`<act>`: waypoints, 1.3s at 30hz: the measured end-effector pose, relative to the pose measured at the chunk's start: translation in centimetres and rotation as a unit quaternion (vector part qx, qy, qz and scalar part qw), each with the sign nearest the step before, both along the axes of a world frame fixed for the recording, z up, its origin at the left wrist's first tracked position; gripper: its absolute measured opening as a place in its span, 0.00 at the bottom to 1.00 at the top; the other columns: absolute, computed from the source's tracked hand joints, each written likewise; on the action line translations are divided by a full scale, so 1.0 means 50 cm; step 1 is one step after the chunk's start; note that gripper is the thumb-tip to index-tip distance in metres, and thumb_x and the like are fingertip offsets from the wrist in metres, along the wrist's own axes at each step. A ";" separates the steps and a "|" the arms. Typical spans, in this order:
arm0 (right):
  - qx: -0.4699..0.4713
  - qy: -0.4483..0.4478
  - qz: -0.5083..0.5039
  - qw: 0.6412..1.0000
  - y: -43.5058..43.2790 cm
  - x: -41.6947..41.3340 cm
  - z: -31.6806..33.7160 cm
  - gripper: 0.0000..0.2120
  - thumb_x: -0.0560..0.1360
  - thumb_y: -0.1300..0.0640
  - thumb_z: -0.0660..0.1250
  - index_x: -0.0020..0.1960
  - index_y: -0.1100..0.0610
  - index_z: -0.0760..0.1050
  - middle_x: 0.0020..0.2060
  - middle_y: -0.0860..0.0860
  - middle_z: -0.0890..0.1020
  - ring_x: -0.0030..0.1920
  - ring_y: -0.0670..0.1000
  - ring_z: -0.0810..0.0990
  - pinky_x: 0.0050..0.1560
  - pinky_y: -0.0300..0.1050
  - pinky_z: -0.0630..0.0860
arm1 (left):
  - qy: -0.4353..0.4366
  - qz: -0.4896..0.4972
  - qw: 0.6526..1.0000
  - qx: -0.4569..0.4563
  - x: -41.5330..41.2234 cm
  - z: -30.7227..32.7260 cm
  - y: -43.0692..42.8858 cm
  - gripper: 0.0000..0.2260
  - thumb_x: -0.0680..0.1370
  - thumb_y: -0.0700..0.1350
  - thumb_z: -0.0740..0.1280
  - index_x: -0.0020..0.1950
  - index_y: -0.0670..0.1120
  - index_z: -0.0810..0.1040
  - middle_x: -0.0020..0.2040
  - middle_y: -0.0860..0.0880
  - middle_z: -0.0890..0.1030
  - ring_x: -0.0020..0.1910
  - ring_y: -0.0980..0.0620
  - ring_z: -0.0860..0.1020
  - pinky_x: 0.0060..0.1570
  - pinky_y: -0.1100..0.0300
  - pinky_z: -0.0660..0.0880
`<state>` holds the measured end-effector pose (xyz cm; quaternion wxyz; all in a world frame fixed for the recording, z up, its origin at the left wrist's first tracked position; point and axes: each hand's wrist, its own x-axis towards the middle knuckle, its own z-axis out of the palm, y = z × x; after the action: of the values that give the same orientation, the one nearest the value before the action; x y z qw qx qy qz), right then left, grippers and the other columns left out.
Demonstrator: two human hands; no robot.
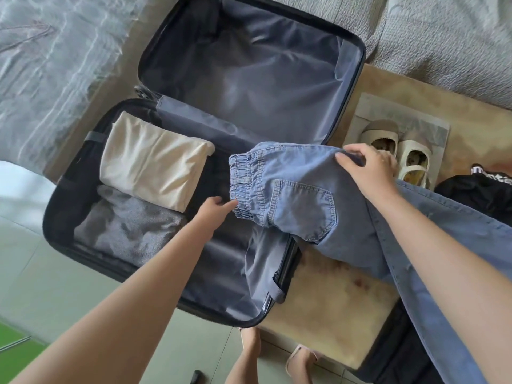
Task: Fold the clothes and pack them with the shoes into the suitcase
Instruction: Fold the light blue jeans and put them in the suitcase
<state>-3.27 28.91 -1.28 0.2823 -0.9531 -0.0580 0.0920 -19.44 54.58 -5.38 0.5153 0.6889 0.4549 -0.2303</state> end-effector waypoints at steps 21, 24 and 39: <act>-0.044 -0.009 0.091 0.995 0.104 0.024 -0.026 0.14 0.75 0.52 0.69 0.59 0.55 0.78 0.56 0.54 0.79 0.59 0.57 0.71 0.62 0.46 0.60 | -0.130 0.319 0.916 -0.207 0.017 -0.016 -0.013 0.08 0.81 0.50 0.61 0.47 0.46 0.70 0.52 0.45 0.78 0.50 0.45 0.79 0.45 0.51 0.78; -0.077 -0.021 0.095 0.992 0.106 0.026 -0.026 0.14 0.76 0.50 0.67 0.58 0.55 0.78 0.53 0.57 0.80 0.62 0.57 0.69 0.69 0.45 0.51 | -0.134 0.346 0.910 -0.184 0.019 -0.004 -0.010 0.08 0.79 0.48 0.65 0.43 0.46 0.72 0.43 0.48 0.79 0.40 0.52 0.78 0.39 0.57 0.77; -0.051 -0.074 0.082 0.993 0.078 0.000 -0.037 0.16 0.74 0.49 0.69 0.59 0.53 0.76 0.54 0.51 0.79 0.61 0.56 0.69 0.67 0.46 0.50 | -0.177 0.283 0.938 0.095 0.026 0.027 -0.008 0.19 0.69 0.52 0.76 0.55 0.51 0.74 0.49 0.49 0.77 0.50 0.52 0.77 0.56 0.53 0.76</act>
<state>-3.26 32.83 -3.15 0.2202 -0.9625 -0.1514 0.0471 -18.15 54.16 -4.05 0.5635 0.6067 0.5525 0.0953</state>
